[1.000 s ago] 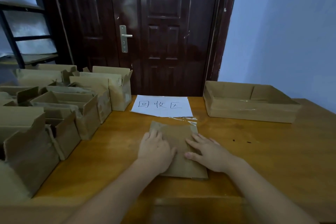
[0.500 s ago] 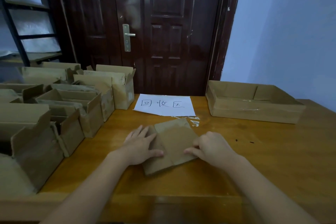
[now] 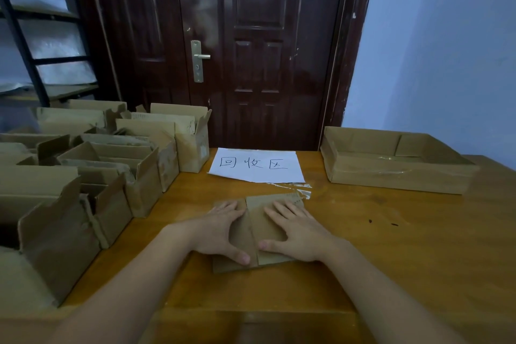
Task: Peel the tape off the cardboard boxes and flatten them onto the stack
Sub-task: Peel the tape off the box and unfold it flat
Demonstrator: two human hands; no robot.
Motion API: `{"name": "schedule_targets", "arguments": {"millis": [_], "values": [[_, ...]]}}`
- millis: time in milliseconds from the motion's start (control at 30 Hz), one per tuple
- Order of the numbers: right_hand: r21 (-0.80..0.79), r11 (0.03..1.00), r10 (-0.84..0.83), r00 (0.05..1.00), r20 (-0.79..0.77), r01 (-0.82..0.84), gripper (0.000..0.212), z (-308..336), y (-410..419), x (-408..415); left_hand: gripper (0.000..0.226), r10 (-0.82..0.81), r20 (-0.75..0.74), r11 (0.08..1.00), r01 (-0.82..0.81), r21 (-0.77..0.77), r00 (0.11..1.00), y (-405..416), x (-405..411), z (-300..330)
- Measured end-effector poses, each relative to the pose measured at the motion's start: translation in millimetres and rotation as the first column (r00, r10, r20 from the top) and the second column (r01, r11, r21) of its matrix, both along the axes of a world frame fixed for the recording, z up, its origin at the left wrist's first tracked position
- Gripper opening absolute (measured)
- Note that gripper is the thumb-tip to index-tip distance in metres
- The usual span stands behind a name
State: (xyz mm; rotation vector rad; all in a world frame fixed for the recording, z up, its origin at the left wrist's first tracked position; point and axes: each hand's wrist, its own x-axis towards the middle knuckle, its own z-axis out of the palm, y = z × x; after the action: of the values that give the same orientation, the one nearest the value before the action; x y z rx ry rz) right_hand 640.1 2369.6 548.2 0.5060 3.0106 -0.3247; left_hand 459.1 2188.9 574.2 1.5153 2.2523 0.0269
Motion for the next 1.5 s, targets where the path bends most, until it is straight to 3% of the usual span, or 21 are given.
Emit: {"name": "schedule_targets", "arguments": {"millis": [233,433,533,733,900,1200,1500], "values": [[0.024,0.999,-0.028,1.000,-0.011,0.028,0.115,-6.9,6.5,1.7,0.141,-0.005,-0.108,1.000,0.005,-0.003,0.994,4.2,3.0,-3.0],[0.045,0.994,-0.097,0.994,-0.041,0.099,0.120,-5.1,25.6,26.8,0.128,-0.014,-0.060,0.995,0.019,0.096,0.998,18.7,23.2,-12.6],[0.056,0.990,-0.125,0.991,-0.052,0.128,0.116,-5.7,39.7,46.8,0.127,-0.053,-0.112,0.991,0.066,0.113,0.992,35.4,38.9,-15.8],[0.050,0.957,-0.280,0.955,-0.098,0.286,0.099,-6.9,80.9,98.3,0.125,-0.116,-0.053,0.972,0.124,0.198,0.992,89.7,78.5,-24.6],[-0.020,0.918,-0.396,0.915,-0.076,0.395,0.110,-3.0,121.2,152.7,0.120,-0.181,-0.042,0.959,0.186,0.216,0.983,150.4,121.0,-26.5],[-0.046,0.829,-0.560,0.824,-0.094,0.558,0.107,1.7,182.0,215.1,0.107,-0.222,-0.087,0.933,0.238,0.271,0.971,228.3,184.6,-23.6],[0.005,0.835,-0.550,0.835,-0.020,0.550,0.105,6.0,213.9,225.9,0.106,-0.175,-0.063,0.939,0.186,0.291,0.983,250.6,205.3,-25.5]]}}
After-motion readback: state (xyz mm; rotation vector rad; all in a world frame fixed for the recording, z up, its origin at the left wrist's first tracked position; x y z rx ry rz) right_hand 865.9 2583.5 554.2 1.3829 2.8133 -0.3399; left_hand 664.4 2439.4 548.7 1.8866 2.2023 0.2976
